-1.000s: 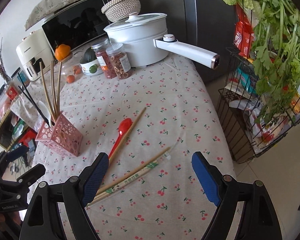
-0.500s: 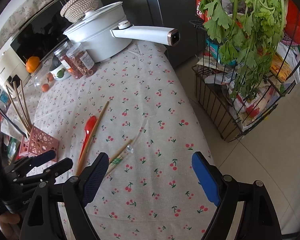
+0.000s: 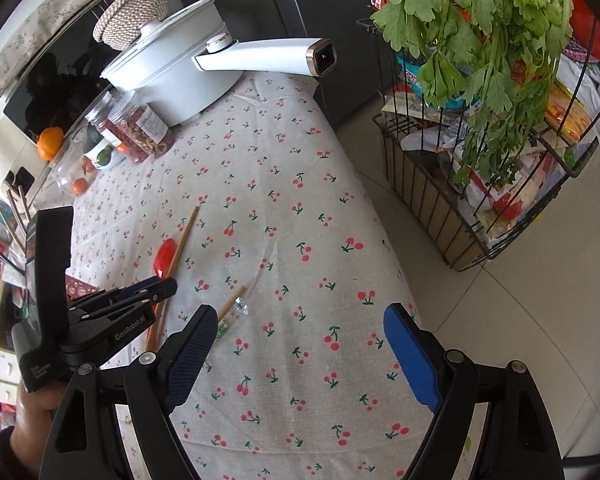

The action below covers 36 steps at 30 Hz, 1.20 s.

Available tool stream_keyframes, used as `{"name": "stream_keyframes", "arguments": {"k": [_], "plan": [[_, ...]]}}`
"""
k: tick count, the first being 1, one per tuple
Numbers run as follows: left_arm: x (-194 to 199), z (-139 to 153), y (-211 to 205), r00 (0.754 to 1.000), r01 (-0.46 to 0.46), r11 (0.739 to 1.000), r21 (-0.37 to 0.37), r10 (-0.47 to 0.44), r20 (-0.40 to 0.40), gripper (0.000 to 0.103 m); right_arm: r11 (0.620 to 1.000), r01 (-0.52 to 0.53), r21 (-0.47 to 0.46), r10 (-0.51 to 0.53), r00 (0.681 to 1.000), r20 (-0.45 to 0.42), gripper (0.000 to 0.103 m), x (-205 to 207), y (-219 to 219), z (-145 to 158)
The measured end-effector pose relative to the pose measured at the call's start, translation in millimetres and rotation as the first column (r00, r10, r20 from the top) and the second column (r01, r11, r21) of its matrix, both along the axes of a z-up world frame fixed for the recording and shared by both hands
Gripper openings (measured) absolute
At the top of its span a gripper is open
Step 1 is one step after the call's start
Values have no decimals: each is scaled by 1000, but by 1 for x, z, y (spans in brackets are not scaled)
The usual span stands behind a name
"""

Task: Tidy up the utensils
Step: 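Grasp a wooden chopstick with the left tool while the right tool grasps another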

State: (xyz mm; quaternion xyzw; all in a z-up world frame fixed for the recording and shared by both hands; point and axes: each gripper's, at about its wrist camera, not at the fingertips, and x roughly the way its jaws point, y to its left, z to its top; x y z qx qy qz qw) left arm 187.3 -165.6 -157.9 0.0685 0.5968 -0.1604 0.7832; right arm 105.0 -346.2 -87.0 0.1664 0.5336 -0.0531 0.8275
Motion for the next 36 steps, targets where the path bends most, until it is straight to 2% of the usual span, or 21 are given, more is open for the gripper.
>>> {"name": "stream_keyframes", "arguments": {"k": [2,6,9,11,19,25,29,33,36], "plan": [[4,-5,-2,1000,1,1000,12,-1,-22,18,1000,4,6,-4,1000,-3,86,1,-1,-1],[7,-5,-6,1000,3,1000,31,-3,-13,18,1000,8,8,-8,1000,-7,86,2,-1,-2],[3,-4,-6,1000,20,999,41,-20,-2,10,1000,7,9,-7,1000,-16,86,4,1,-4],[-2,1,-6,999,38,999,39,-39,34,9,1000,13,16,-13,1000,-22,86,6,2,-6],[-44,58,32,988,64,995,-83,-51,147,9,999,11,44,-8,998,-68,86,11,18,-18],[-76,101,68,965,70,989,-130,-34,259,8,999,-40,27,42,995,-88,86,11,43,-24],[-92,114,93,948,60,989,-134,-15,318,8,997,-50,62,56,993,-101,86,14,57,-30],[-107,118,122,927,43,979,-199,35,373,8,990,-65,121,78,991,-106,86,20,71,-37],[-108,117,137,938,25,972,-233,58,341,8,982,-82,168,100,990,-102,86,25,83,-42]]}}
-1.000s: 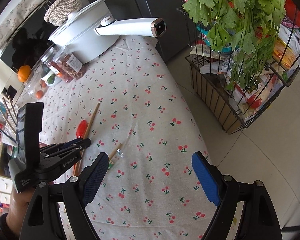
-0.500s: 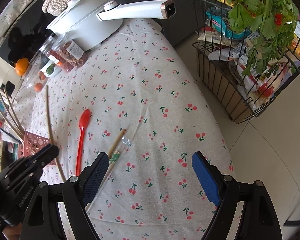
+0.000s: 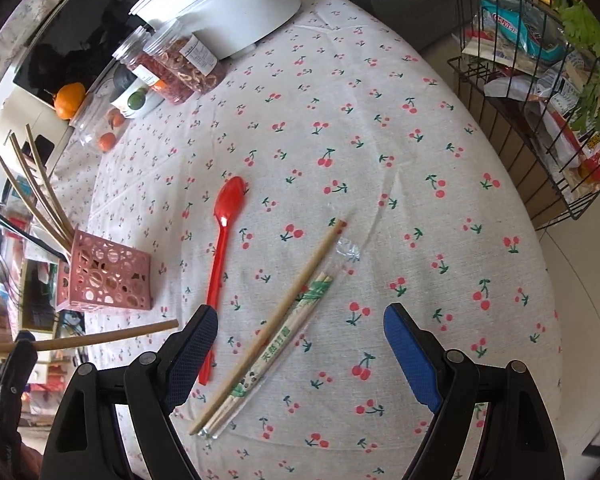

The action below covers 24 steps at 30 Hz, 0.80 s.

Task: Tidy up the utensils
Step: 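Grasp a wooden chopstick with the left tool while the right tool grasps another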

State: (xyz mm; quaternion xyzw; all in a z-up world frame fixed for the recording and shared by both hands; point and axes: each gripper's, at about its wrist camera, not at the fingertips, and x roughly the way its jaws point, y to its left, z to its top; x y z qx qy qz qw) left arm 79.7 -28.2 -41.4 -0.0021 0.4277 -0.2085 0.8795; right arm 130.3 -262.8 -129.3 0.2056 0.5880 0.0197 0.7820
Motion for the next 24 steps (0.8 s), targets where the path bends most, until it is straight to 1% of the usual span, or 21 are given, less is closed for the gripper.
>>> {"name": "stream_keyframes", "arguments": {"k": [2,4,5,8,10,14,15,18,21,24], "plan": [[-1,4,8,1000,-6,1000,-17,6,11,8,999,-4,43,4,1000,-6,82,4,6,-5],[-1,6,15,1000,-7,1000,-24,8,18,8,997,-10,77,12,1000,-20,69,9,12,-10],[-2,7,18,1000,-9,999,-31,9,19,8,996,-14,87,16,999,-28,67,11,15,-13],[-6,11,27,999,-17,999,-49,19,36,8,996,-29,81,34,998,-53,59,17,23,-22],[-8,13,32,999,-13,998,-61,16,48,8,997,-38,72,43,997,-67,53,20,28,-28],[-11,16,35,998,-5,998,-67,8,55,8,997,-37,64,41,997,-66,48,24,31,-30],[-11,16,36,999,-3,998,-70,7,54,8,998,-32,61,36,997,-61,46,25,31,-29],[-11,17,39,999,-5,997,-78,9,53,8,999,-36,39,37,999,-31,44,25,33,-20],[-12,17,42,999,-9,997,-83,14,52,8,998,-43,55,44,999,-18,38,25,37,-18],[-11,16,44,999,-14,996,-84,18,48,8,996,-65,60,68,997,-42,30,27,45,-23]]}}
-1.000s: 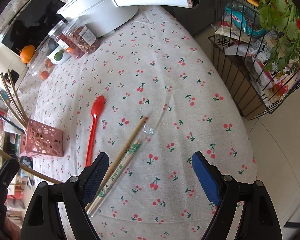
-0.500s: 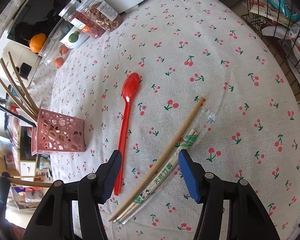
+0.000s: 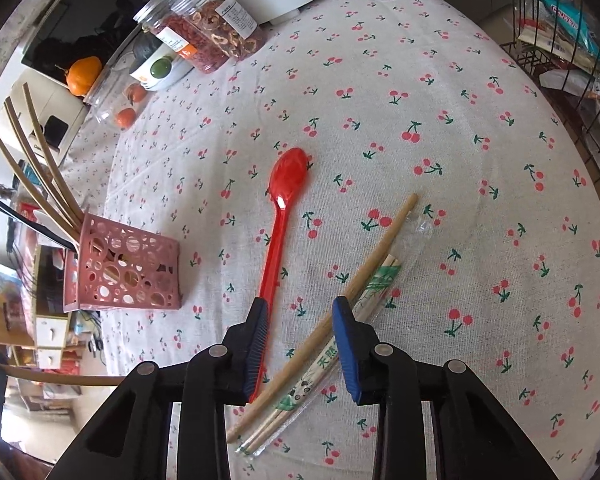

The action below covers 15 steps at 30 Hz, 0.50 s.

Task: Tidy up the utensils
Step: 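Grasp a wooden chopstick with the left tool while the right tool grasps another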

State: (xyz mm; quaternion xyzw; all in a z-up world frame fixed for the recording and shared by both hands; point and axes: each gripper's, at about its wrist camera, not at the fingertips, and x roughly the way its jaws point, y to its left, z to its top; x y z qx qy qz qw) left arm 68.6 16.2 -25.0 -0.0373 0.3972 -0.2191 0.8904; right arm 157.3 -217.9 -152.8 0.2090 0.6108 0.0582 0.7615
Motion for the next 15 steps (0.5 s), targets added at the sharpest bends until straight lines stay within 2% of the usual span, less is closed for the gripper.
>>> {"name": "stream_keyframes", "arguments": {"k": [3,4,6,12,15], "plan": [[1,-2,1,1000,1,1000,7,-1,-13,8,999,-17,-43,15,999,-38,27,1,5,-8],[1,-3,0,1000,1,1000,11,-1,-18,8,997,-21,-68,18,999,-39,23,1,7,-9],[1,-4,0,1000,1,1000,14,-1,-23,8,991,-35,-126,30,999,-39,22,3,12,-7],[1,-5,1,1000,3,1000,14,-2,-25,8,926,-84,-367,89,996,-2,21,12,45,-6],[2,-6,1,999,9,1000,13,-9,-31,8,904,-71,-421,88,996,20,14,16,55,-8]]}}
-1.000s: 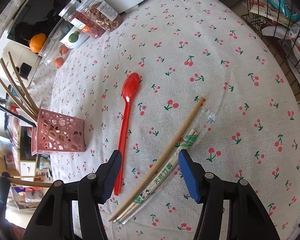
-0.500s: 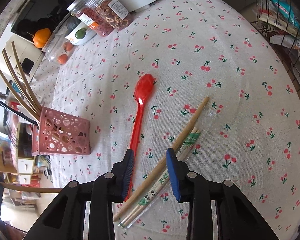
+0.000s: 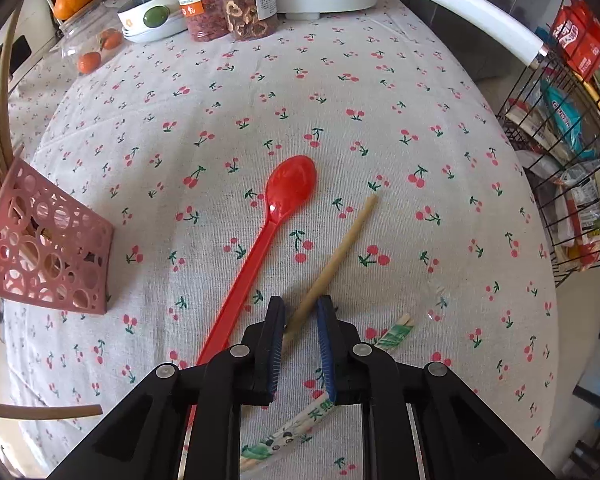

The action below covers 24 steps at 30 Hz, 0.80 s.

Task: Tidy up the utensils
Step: 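Grasp a wooden chopstick with the left tool while the right tool grasps another, then carry both wooden chopsticks to the pink basket and release them inside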

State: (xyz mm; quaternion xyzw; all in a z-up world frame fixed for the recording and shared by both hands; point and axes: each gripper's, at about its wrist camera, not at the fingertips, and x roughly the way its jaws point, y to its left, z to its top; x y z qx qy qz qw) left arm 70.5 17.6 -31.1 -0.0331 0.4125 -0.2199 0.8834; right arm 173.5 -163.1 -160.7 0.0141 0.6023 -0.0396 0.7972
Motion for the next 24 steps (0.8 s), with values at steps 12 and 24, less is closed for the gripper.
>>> {"name": "stream_keyframes", "arguments": {"k": [12,24], "plan": [[-2,2,-1,1000,-10,1000,-5,10,19,8,978,37,207,-57,994,93,7,-8,-30,10],[-8,28,8,995,-30,996,-88,38,93,8,943,-193,270,55,893,447,7,-79,-29,110]]}}
